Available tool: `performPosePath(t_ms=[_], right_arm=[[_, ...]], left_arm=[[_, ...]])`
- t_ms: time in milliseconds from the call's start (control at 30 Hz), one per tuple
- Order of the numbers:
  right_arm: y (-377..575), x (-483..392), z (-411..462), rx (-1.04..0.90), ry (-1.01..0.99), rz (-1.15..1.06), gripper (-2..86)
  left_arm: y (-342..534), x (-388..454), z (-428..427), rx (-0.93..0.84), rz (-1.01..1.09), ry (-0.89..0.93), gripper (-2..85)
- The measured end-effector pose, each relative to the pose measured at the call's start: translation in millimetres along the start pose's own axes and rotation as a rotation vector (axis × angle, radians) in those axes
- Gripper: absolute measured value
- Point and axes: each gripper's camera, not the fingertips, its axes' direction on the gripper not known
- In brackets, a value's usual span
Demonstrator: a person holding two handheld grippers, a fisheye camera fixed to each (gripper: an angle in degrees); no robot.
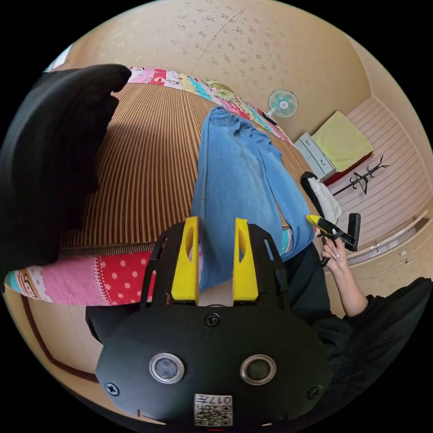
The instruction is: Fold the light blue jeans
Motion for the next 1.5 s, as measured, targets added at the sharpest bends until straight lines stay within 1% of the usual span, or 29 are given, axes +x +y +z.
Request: performPosePath(t_ms=[33, 100, 167, 200, 233, 267, 333, 400, 467, 600, 667, 833, 933, 1000, 1033, 1067, 1100, 1133, 1200, 1267, 1300, 1333, 1367, 1467, 1500], right_arm=[[14.2, -4.1, 7.6, -0.031, -0.013, -0.001, 8.0], [28.8, -6.4, 12.8, -0.046, 0.036, 0.010, 8.1], [40.6, 7.6, -1.1, 0.029, 0.025, 0.069, 8.1], [42.1, 13.1, -6.6, 0.048, 0.012, 0.084, 8.0], [43.3, 23.2, -16.8, 0.073, 0.004, 0.099, 8.1], [42.9, 32.9, -25.8, 0.077, 0.022, 0.111, 8.1], [41.9, 44.9, -37.4, 0.061, 0.055, 0.121, 8.1], [43.3, 52.2, -48.8, 0.041, 0.071, 0.114, 8.1], [51.4, 55.3, -63.0, 0.040, 0.094, 0.095, 8.2], [68.1, 53.2, -68.3, 0.006, 0.071, 0.070, 8.2], [74.1, 42.0, -54.3, -0.050, 0.018, 0.023, 8.3], [73.6, 6.3, 4.4, -0.190, -0.059, -0.069, 8.3], [72.9, -4.5, 37.4, -0.212, -0.007, -0.075, 8.2], [74.7, -3.4, 52.6, -0.232, -0.017, -0.052, 7.8], [78.1, -0.4, 58.3, -0.230, -0.010, -0.027, 7.1], [82.0, 2.3, 57.3, -0.211, 0.018, -0.007, 5.4], [83.4, 3.5, 55.8, -0.208, 0.032, -0.001, 4.6], [84.6, 4.5, 52.3, -0.225, 0.034, -0.009, 3.5], [84.9, 2.2, 41.3, -0.263, -0.038, -0.070, 2.4], [92.0, 3.4, 5.9, -0.154, -0.138, -0.117, 1.6], [94.4, 5.8, -1.6, -0.133, -0.157, -0.116, 1.5], [99.6, 13.0, -12.4, -0.113, -0.164, -0.095, 1.3], [105.0, 21.6, -17.1, -0.116, -0.110, -0.056, 1.2], [116.0, 34.5, -13.2, -0.201, 0.051, -0.007, 1.1], [118.2, 34.4, -13.9, -0.198, 0.055, -0.013, 1.1]], left_arm=[[15.8, 0.6, 0.2, 0.001, -0.009, -0.007, 11.2], [32.8, 2.5, 5.2, -0.011, -0.016, -0.056, 9.8], [46.2, 4.0, 18.7, -0.064, -0.037, -0.151, 4.9], [48.8, 5.0, 17.7, -0.057, -0.036, -0.146, 3.5], [51.3, 6.6, 17.7, -0.071, -0.012, -0.078, 2.0], [52.3, 6.1, 21.3, -0.114, 0.011, 0.026, 1.0], [58.3, 1.4, 21.5, -0.144, 0.010, 0.119, 0.5], [69.0, -8.8, 11.3, -0.116, -0.057, 0.061, 0.6], [85.6, -25.4, -14.0, -0.012, -0.179, -0.023, 1.4], [96.0, -36.9, -39.7, 0.078, -0.233, -0.006, 5.8], [93.1, -34.3, -50.3, 0.087, -0.207, -0.022, 7.7], [69.3, -27.2, -61.0, 0.104, -0.104, -0.025, 8.0], [54.6, -28.4, -65.7, 0.109, -0.064, -0.053, 8.0], [49.1, -32.1, -57.7, 0.067, -0.041, -0.050, 8.0], [46.3, -37.0, -46.2, 0.003, -0.049, -0.044, 8.1], [47.5, -40.1, -38.8, -0.021, -0.058, -0.037, 7.8], [49.7, -40.5, -39.9, -0.008, -0.061, -0.039, 7.6], [53.0, -39.9, -44.6, 0.002, -0.056, -0.045, 4.5], [54.2, -40.3, -49.1, -0.040, -0.027, 0.067, 2.3], [62.7, -49.5, -61.8, -0.020, -0.028, 0.312, 2.0], [65.8, -53.9, -64.2, -0.017, -0.043, 0.345, 2.3], [72.9, -63.6, -68.4, -0.013, -0.096, 0.348, 3.0], [80.3, -70.8, -73.4, -0.008, -0.134, 0.303, 4.2], [93.4, -76.7, -84.2, 0.018, -0.158, 0.190, 7.8], [94.1, -76.3, -84.2, 0.016, -0.156, 0.186, 8.5]])
